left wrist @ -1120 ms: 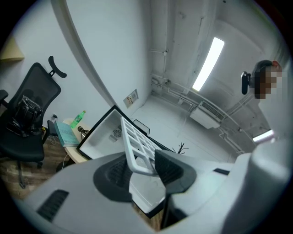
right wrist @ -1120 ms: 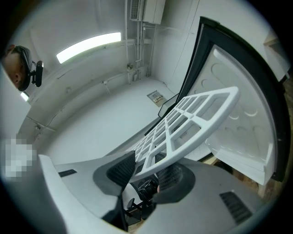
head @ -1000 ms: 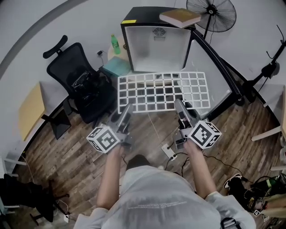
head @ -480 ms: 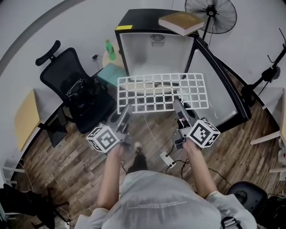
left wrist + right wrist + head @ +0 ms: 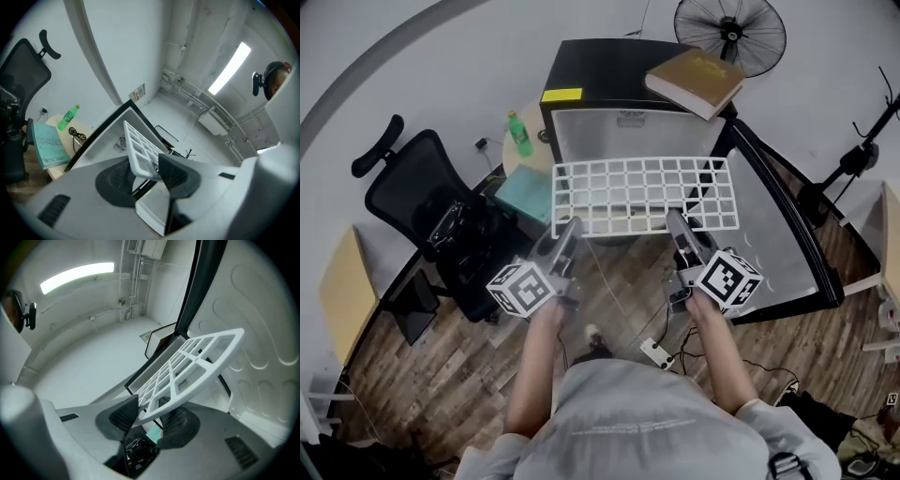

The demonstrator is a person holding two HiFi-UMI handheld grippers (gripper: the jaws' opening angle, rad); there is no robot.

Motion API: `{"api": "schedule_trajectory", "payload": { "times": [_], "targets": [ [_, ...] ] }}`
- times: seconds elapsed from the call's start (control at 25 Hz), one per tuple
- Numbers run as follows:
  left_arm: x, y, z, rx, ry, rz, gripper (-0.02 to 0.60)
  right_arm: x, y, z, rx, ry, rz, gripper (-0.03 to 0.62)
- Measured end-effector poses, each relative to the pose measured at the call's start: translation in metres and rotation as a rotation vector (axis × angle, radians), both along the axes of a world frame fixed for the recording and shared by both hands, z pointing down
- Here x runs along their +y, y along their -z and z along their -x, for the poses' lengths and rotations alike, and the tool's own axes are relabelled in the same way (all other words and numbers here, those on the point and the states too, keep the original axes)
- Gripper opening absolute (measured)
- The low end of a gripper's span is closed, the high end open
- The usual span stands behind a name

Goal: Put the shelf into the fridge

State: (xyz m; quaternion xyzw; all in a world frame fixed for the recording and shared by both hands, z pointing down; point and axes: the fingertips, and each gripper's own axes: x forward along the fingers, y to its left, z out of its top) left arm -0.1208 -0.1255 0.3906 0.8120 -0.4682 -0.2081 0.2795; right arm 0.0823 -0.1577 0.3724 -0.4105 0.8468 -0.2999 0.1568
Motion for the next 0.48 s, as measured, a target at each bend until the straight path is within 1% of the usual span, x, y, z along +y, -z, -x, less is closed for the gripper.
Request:
{"api": "schedule_trajectory", "payload": {
  "times": [0.2, 0.48],
  "targets": [
    [-0.035, -0.009, -0.001, 0.012, -0.062, 0.018, 0.126, -0.023, -0.007, -0.003, 0.011, -0.068, 0.014, 0.13],
    [-0.064, -0.022, 0.003, 0.016, -0.116, 0.052, 0.126, -0.041, -0.017, 0.001, 0.02, -0.12, 0.028, 0.129]
  ]
}}
